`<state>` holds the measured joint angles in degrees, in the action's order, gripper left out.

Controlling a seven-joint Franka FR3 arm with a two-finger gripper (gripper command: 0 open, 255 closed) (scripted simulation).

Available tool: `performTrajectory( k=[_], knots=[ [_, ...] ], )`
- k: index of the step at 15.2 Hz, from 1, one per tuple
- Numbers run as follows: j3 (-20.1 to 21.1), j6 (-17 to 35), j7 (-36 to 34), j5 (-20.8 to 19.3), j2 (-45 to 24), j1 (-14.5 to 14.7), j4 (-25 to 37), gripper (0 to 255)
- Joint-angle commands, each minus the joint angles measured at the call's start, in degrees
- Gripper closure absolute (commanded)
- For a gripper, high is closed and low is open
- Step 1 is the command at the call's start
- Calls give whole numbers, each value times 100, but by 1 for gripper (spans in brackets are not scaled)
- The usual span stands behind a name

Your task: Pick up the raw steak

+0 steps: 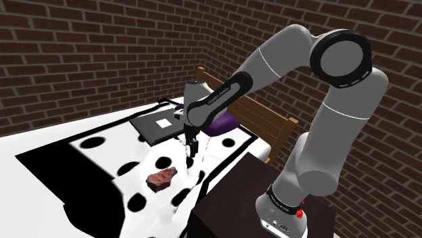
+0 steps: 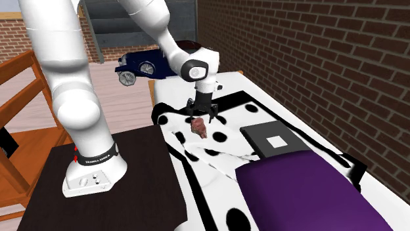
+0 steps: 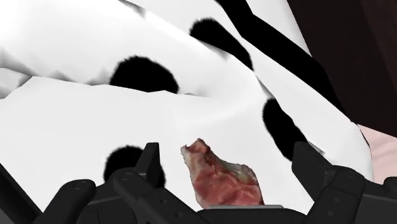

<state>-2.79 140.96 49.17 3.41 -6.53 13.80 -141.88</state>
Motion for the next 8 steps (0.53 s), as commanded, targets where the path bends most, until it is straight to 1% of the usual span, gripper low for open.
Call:
performTrajectory(
  k=[1, 4, 8],
  knots=[
    [104, 320, 269, 26, -466, 64, 198, 0],
    [265, 741, 621, -3, -1088, 131, 466, 0],
    [458, 1232, 1004, -150, -1897, 233, 876, 0]
  ],
)
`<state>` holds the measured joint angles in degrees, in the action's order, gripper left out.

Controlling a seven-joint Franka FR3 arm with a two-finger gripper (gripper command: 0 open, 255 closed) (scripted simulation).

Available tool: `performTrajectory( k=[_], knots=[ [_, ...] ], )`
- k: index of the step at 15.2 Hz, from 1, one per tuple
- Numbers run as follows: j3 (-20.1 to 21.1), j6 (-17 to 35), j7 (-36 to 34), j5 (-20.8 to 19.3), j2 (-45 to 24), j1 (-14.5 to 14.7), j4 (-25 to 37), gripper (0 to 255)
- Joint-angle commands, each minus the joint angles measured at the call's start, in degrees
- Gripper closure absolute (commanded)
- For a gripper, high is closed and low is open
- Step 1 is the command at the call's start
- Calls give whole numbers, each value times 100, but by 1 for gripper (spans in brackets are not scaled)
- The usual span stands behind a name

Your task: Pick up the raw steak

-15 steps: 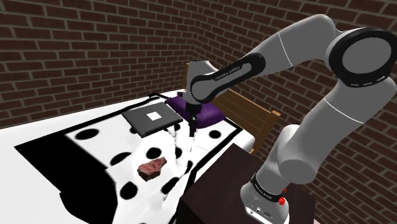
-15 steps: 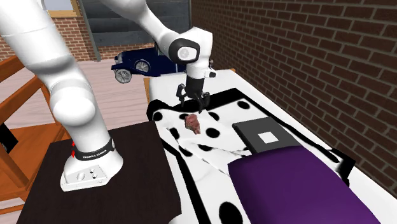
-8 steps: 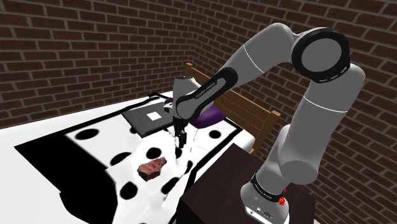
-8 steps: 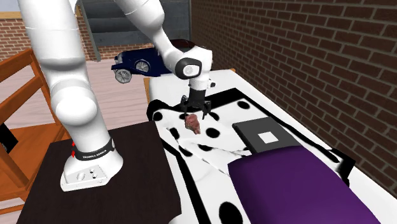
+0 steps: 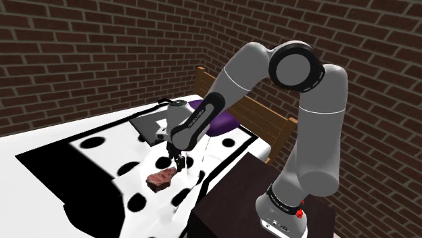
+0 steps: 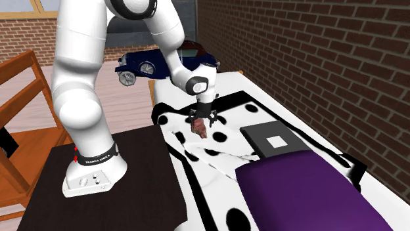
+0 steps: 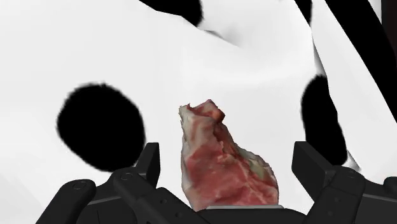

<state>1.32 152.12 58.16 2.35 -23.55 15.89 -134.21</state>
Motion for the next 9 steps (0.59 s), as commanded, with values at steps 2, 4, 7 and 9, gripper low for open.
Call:
performTrajectory(
  k=[2, 4, 7, 9],
  knots=[
    [82, 276, 181, -95, -458, 55, 233, 0],
    [79, 392, 182, -98, -621, 58, 281, 0],
    [73, 559, 184, -102, -869, 62, 362, 0],
    [70, 644, 185, -104, -1000, 65, 408, 0]
  ],
)
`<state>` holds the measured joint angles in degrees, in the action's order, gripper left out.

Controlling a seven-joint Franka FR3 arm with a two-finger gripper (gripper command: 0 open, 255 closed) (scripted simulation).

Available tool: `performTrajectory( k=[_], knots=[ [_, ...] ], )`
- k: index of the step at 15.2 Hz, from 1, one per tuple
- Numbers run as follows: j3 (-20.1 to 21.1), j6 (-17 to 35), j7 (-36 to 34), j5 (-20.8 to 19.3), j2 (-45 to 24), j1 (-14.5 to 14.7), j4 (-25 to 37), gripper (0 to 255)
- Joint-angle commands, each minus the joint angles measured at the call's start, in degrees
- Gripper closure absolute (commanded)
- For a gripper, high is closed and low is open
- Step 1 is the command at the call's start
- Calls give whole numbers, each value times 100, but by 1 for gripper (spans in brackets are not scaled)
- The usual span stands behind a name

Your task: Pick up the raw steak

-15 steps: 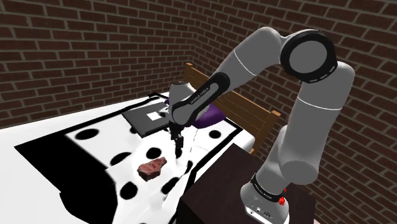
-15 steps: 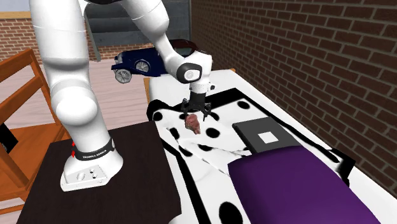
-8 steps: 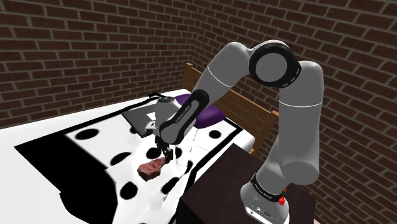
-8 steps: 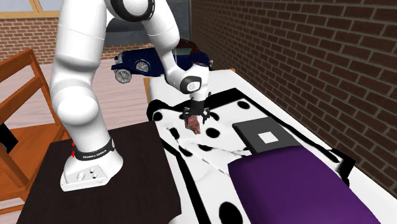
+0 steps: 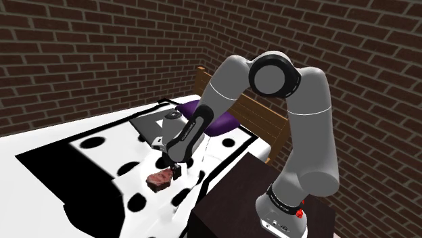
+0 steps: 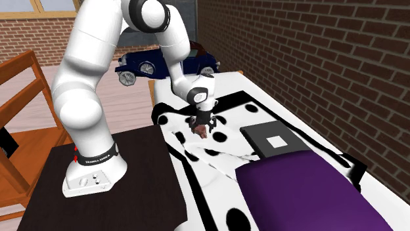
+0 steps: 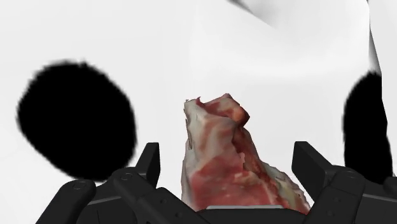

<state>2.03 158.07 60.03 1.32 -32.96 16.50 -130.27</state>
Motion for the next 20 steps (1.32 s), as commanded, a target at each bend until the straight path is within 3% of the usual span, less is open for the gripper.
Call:
performTrajectory(
  k=[1, 2, 3, 12, 20],
  knots=[
    [-1, 48, -2, -1, -60, 4, 14, 0],
    [-1, 48, -2, -1, -60, 4, 15, 0],
    [-1, 48, -2, -1, -61, 4, 16, 255],
    [-1, 48, -2, -1, -60, 4, 15, 255],
    [14, -403, -7, 11, 599, -9, -193, 255]
  ],
)
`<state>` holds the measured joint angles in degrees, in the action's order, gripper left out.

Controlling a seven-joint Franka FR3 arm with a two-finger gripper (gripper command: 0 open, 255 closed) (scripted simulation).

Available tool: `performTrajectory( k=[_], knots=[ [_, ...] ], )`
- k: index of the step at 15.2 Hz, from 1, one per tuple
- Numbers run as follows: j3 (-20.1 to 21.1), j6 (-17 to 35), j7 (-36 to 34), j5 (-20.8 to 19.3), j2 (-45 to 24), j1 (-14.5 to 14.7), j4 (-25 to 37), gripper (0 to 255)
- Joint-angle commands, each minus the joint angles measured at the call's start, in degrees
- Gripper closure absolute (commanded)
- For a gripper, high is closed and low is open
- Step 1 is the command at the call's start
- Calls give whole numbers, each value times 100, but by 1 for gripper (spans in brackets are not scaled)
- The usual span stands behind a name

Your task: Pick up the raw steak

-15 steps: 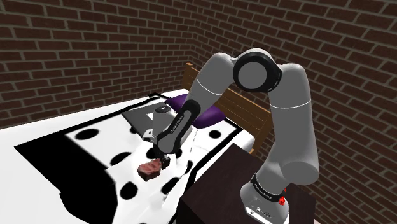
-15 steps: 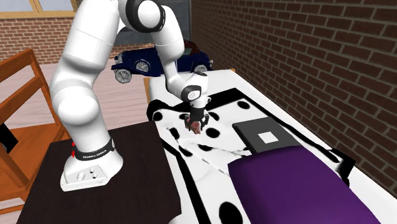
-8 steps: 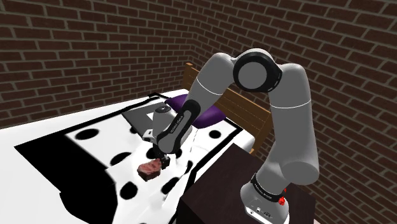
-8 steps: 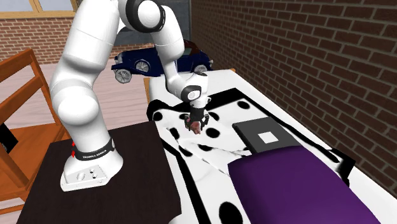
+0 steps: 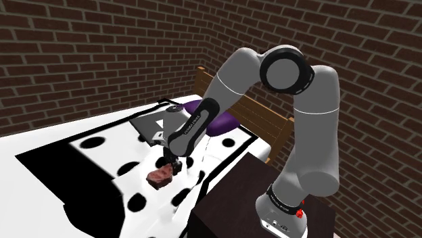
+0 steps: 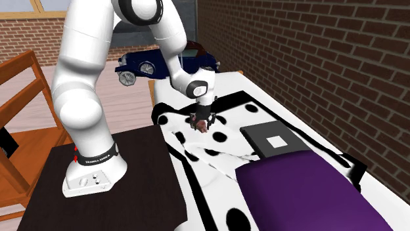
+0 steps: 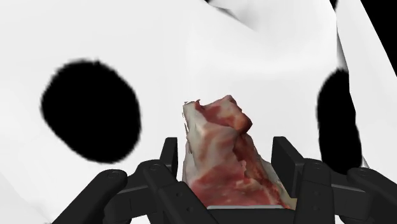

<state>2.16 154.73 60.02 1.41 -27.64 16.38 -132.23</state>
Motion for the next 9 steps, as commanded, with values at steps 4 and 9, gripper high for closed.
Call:
performTrajectory(
  k=[4, 9],
  knots=[
    [9, -314, -8, 7, 384, -3, -70, 255],
    [13, -515, -9, 13, 629, -7, -113, 255]
  ],
)
